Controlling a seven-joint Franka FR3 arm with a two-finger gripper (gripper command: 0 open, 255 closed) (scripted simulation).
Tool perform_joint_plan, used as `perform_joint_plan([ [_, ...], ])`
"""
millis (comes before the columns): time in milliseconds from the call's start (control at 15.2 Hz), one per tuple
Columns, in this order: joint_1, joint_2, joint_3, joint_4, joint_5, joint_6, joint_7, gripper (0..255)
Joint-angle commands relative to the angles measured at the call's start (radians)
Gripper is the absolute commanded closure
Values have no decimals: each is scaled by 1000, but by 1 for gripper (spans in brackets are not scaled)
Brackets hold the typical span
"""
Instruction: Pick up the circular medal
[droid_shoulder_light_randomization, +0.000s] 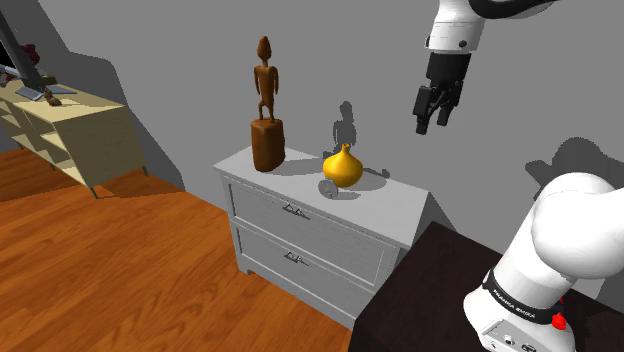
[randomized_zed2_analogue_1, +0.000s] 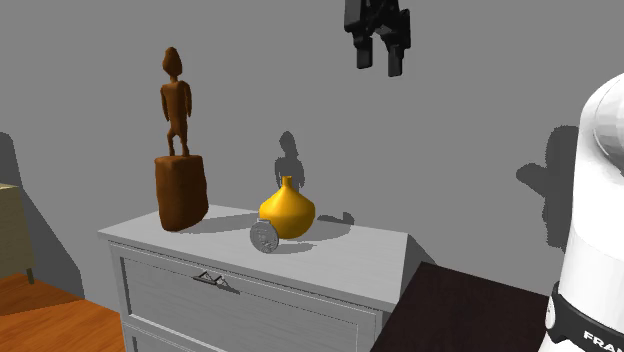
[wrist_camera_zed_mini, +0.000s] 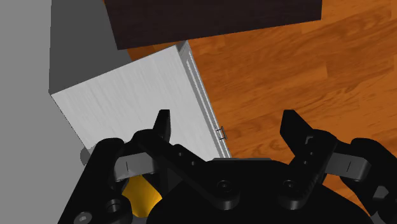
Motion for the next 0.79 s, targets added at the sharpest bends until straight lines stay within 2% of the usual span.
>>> perform_joint_plan([
  [0,0,0,0,0,0,0,0,0],
  [396,11,167,-56,-31,-26,208,-85,0],
  [726,24,338,-100,-15,-29,371,-159,0],
])
